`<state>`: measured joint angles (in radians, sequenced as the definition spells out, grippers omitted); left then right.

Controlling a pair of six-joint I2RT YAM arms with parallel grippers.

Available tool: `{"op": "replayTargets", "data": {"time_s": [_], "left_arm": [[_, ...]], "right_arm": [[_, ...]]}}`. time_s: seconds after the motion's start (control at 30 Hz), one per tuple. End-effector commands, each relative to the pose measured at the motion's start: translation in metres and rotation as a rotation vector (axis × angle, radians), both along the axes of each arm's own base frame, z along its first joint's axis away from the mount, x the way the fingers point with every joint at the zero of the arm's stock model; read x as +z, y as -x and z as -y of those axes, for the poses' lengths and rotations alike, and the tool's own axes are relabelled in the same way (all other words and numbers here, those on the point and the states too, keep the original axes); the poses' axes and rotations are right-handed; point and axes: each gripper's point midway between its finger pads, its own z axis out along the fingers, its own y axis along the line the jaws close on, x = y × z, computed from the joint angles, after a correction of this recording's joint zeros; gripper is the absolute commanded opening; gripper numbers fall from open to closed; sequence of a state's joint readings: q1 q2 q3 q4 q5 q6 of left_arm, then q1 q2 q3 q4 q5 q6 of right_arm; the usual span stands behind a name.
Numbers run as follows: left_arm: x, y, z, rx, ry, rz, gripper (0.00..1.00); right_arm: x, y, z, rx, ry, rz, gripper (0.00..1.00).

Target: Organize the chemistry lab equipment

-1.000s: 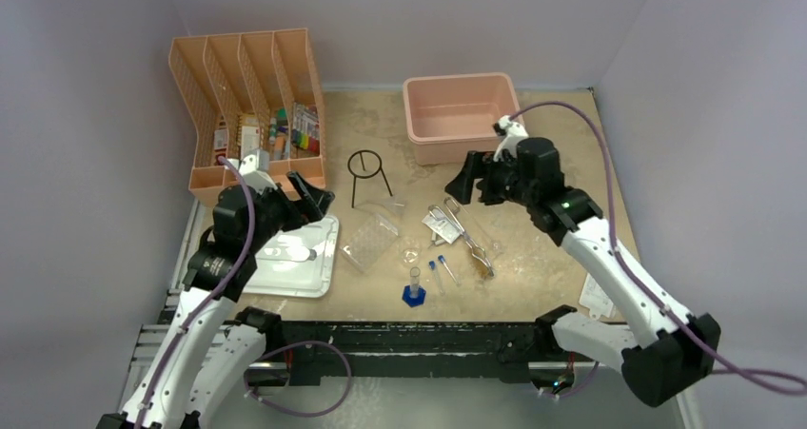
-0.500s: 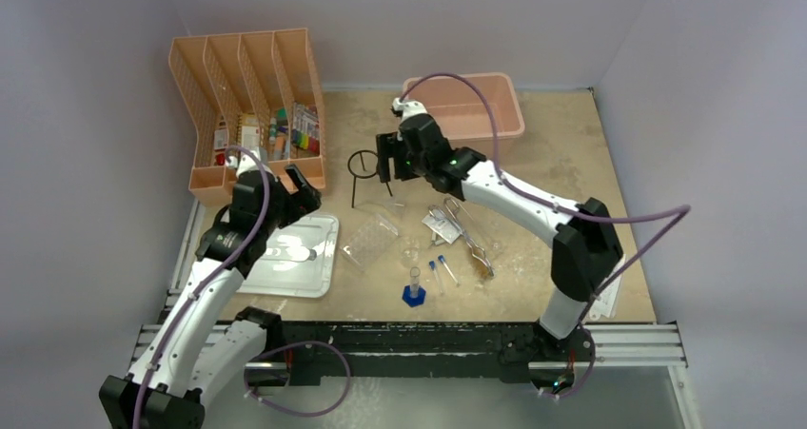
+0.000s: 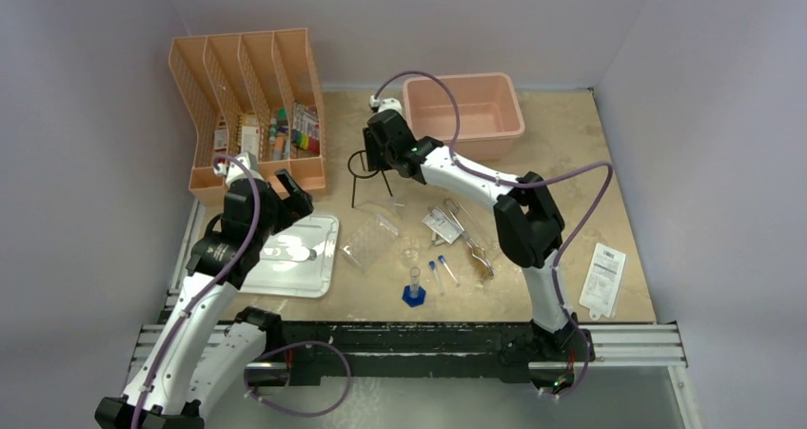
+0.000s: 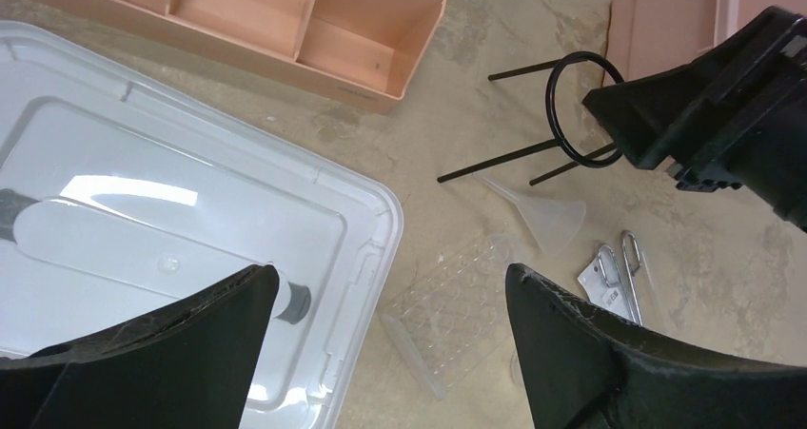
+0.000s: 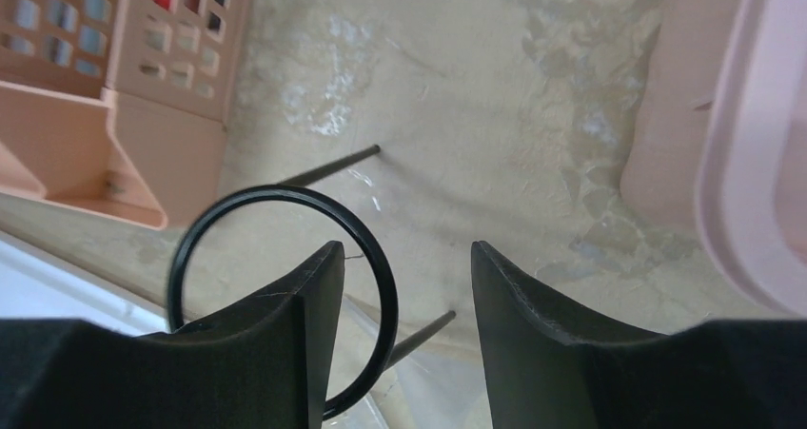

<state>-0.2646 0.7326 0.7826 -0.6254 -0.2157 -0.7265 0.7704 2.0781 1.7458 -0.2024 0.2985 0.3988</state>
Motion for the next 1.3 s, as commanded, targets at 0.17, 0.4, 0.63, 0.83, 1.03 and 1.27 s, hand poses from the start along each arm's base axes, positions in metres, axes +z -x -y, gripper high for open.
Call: {"op": "replayTargets", "data": {"time_s": [0.17,0.4,0.63,0.83,1.03,1.27], "left_arm": [[0.016,0.000,-0.002,0.016,0.010,0.042,0.90],[0.017,0.002,-0.004,0.019,0.002,0.046,0.90],[0.020,0.004,-0.006,0.025,-0.001,0.051,0.90],[0.026,0.004,-0.008,0.029,-0.009,0.058,0.90],[0.030,0.004,-0.012,0.049,-0.021,0.070,0.90],[0.028,0.000,-0.008,0.031,-0.020,0.064,0.90]], "right_arm": [[0.009,-0.006,-0.006,-0.002,0.013,0.026,0.31],[0.032,-0.016,-0.011,0.006,0.004,0.093,0.00],[0.088,-0.026,-0.020,0.034,-0.067,0.223,0.00],[0.163,-0.012,-0.028,0.134,-0.196,0.345,0.00],[0.232,-0.008,0.004,0.087,-0.207,0.506,0.00],[0.284,-0.021,0.084,-0.088,-0.188,0.618,0.00]]}}
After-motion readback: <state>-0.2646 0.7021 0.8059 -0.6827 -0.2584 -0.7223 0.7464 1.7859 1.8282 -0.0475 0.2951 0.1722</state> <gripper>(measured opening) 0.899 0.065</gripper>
